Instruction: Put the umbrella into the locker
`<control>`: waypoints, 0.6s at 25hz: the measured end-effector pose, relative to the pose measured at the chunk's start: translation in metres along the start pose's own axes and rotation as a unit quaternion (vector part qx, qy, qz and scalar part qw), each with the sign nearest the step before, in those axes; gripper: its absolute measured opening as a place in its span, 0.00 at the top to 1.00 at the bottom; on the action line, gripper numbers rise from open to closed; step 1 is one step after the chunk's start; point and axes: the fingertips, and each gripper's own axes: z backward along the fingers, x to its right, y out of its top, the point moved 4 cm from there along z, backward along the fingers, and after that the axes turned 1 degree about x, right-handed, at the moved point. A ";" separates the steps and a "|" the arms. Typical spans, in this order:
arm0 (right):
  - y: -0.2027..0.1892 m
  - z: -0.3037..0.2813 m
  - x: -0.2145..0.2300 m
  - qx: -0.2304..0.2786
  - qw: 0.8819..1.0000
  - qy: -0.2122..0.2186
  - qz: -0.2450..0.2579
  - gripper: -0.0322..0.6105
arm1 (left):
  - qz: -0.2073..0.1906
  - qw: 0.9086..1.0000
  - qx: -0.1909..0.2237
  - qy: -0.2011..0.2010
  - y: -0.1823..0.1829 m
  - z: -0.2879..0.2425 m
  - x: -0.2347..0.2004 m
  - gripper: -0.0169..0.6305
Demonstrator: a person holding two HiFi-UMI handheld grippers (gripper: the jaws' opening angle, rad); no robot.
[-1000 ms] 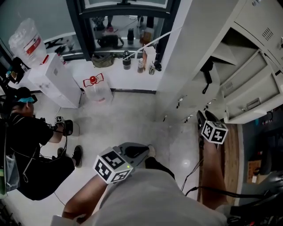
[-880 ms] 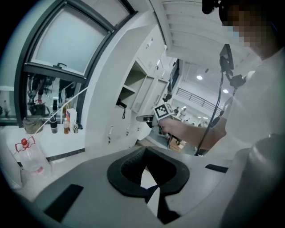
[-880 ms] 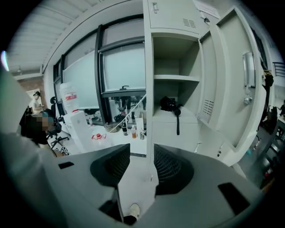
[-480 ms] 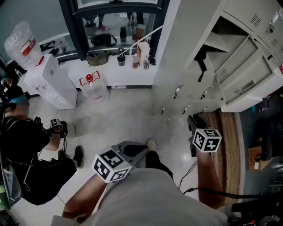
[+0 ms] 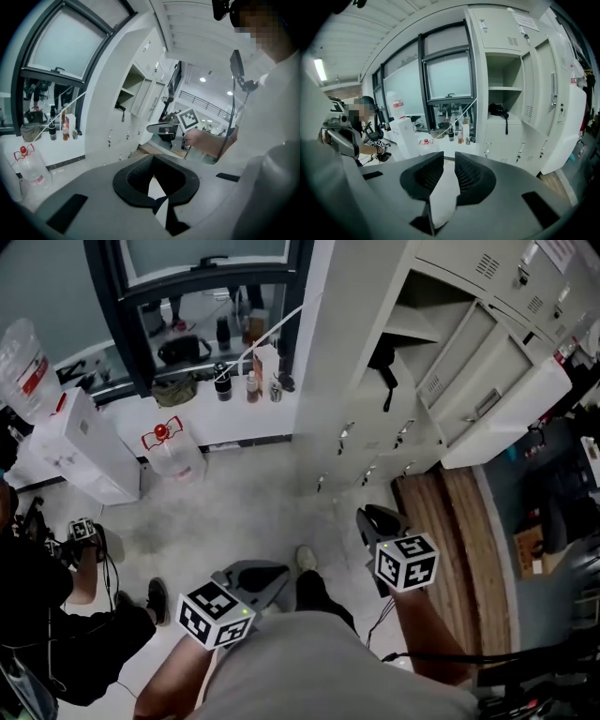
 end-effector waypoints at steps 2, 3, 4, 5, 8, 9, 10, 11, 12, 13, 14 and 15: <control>-0.002 0.005 -0.008 -0.002 1.000 0.004 0.003 0.84 | -0.001 1.000 0.001 0.000 -0.001 0.002 0.002 0.96; -0.003 0.007 -0.011 -0.003 1.000 0.006 0.004 0.84 | -0.001 1.000 0.002 -0.001 -0.001 0.003 0.004 0.96; -0.003 0.010 -0.014 -0.004 1.000 0.008 0.006 0.84 | -0.001 1.000 0.002 -0.002 -0.002 0.003 0.005 0.96; -0.004 0.012 -0.017 -0.005 1.000 0.010 0.007 0.85 | -0.002 1.000 0.002 -0.003 -0.002 0.004 0.007 0.96; -0.006 0.017 -0.025 -0.005 1.000 0.014 0.009 0.85 | -0.004 1.000 0.001 -0.005 -0.003 0.006 0.009 0.96; -0.007 0.019 -0.027 -0.005 1.000 0.015 0.010 0.85 | -0.005 1.000 0.002 -0.006 -0.003 0.007 0.010 0.96; -0.007 0.019 -0.028 -0.005 1.000 0.016 0.010 0.86 | -0.005 1.000 0.002 -0.005 -0.003 0.009 0.010 0.96; -0.007 0.020 -0.030 -0.003 1.000 0.017 0.010 0.86 | -0.005 1.000 0.002 -0.005 -0.003 0.010 0.010 0.96; -0.006 0.020 -0.031 -0.001 1.000 0.019 0.011 0.86 | -0.006 1.000 0.002 -0.004 -0.003 0.011 0.010 0.96; -0.005 0.020 -0.033 0.000 1.000 0.021 0.012 0.86 | -0.006 1.000 0.003 -0.003 -0.003 0.012 0.010 0.96; -0.005 0.020 -0.035 0.001 1.000 0.023 0.013 0.86 | -0.006 1.000 0.003 -0.003 -0.004 0.012 0.010 0.96; -0.005 0.021 -0.037 0.001 1.000 0.025 0.015 0.87 | -0.006 1.000 0.004 -0.002 -0.004 0.013 0.010 0.96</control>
